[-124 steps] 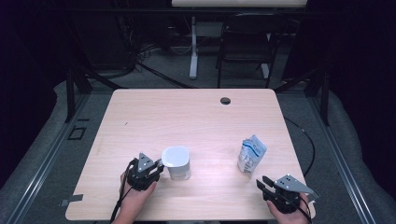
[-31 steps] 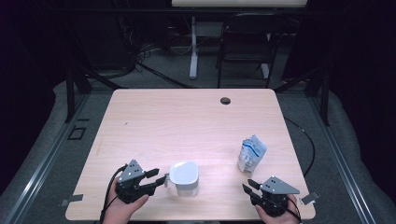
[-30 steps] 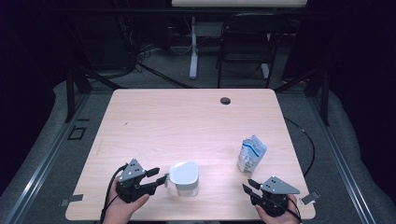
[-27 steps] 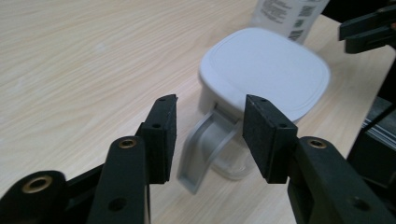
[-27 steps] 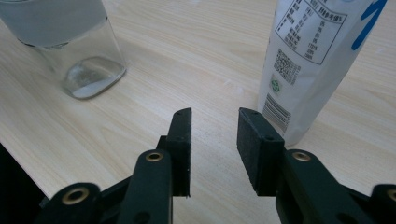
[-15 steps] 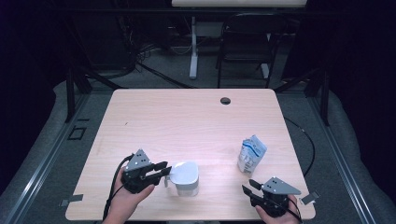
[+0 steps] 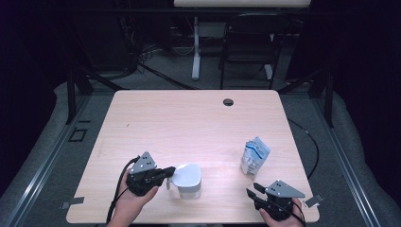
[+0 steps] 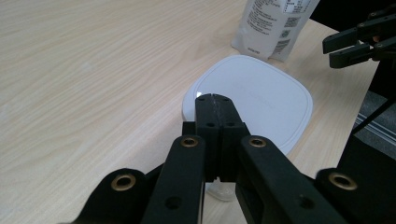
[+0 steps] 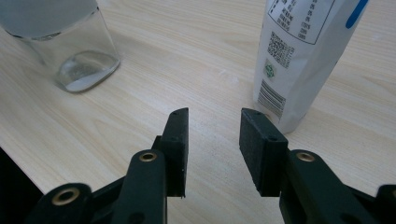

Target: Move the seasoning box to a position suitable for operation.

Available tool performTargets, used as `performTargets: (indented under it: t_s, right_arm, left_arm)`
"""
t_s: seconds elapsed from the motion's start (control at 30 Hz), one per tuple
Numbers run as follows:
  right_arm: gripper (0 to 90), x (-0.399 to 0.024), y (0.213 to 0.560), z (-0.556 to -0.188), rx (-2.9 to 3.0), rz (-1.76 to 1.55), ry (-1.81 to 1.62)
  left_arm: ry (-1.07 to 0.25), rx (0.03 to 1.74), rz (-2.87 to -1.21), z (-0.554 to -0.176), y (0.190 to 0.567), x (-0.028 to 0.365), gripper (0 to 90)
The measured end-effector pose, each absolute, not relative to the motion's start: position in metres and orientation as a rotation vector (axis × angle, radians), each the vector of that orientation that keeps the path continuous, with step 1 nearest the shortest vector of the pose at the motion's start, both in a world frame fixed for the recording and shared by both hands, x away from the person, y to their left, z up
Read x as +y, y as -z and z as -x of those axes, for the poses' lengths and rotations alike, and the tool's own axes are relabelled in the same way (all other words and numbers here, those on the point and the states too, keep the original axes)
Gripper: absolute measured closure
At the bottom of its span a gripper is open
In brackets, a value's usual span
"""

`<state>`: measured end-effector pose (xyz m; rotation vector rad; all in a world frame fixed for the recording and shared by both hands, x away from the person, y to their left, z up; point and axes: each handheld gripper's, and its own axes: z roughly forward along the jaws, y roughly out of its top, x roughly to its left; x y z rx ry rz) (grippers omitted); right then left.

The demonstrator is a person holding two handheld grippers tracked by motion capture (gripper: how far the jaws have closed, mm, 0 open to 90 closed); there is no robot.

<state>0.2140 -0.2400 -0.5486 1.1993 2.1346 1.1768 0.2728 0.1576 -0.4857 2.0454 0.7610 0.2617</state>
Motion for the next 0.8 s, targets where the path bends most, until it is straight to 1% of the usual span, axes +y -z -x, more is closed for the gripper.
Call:
performTargets:
  t_s: [0.7,0.8]
  right_arm:
    - [61.4,-0.2431,0.5455,-0.2139,2.116,-1.207,-1.201]
    - [60.0,-0.2436,0.5441,-0.2155,2.125,-1.221,-1.209]
  left_arm:
    - [-0.277,0.751,-2.063,-0.2667,0.4861,0.1557,90.0]
    - [-0.275,0.749,-2.056,-0.2669,0.4867,0.1562,90.0]
